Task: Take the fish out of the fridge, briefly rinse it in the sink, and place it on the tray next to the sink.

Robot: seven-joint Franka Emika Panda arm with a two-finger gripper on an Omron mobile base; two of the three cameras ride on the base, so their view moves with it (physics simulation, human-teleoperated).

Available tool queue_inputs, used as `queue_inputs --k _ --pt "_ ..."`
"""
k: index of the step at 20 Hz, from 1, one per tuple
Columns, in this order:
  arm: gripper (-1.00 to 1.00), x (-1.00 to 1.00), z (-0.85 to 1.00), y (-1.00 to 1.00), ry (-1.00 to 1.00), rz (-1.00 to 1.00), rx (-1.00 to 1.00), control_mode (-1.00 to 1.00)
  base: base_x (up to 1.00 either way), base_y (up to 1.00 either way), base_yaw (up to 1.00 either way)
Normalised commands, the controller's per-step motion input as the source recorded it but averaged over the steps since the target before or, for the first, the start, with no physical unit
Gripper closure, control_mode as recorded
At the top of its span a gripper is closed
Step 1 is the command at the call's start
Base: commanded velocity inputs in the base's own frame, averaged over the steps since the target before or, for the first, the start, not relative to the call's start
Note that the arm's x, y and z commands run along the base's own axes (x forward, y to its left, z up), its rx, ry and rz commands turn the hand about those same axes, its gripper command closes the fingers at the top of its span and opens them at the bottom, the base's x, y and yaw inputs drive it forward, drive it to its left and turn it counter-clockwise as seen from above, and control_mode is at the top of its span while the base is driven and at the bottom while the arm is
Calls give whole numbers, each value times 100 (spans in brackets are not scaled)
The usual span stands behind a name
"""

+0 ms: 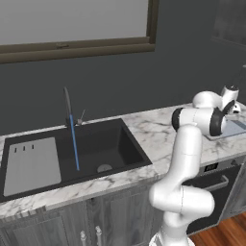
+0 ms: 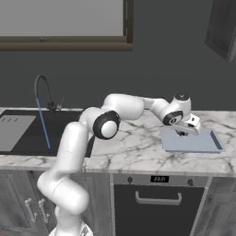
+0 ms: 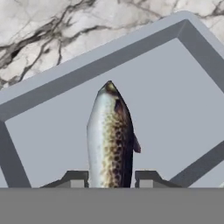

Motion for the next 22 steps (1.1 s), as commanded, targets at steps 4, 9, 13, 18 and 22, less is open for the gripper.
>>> queue_inputs --k 4,9,13,18,22 --pt "-100 0 3 0 0 0 0 -100 0 0 0" --pt "-100 -28 63 20 -7 -6 0 -100 0 0 0" --pt "-100 -97 59 85 -20 0 -6 -100 0 0 0" --pt "-100 -100 -18 100 -14 0 -21 -100 0 0 0" --pt "-100 -100 -45 100 -6 1 -23 -100 0 0 0"
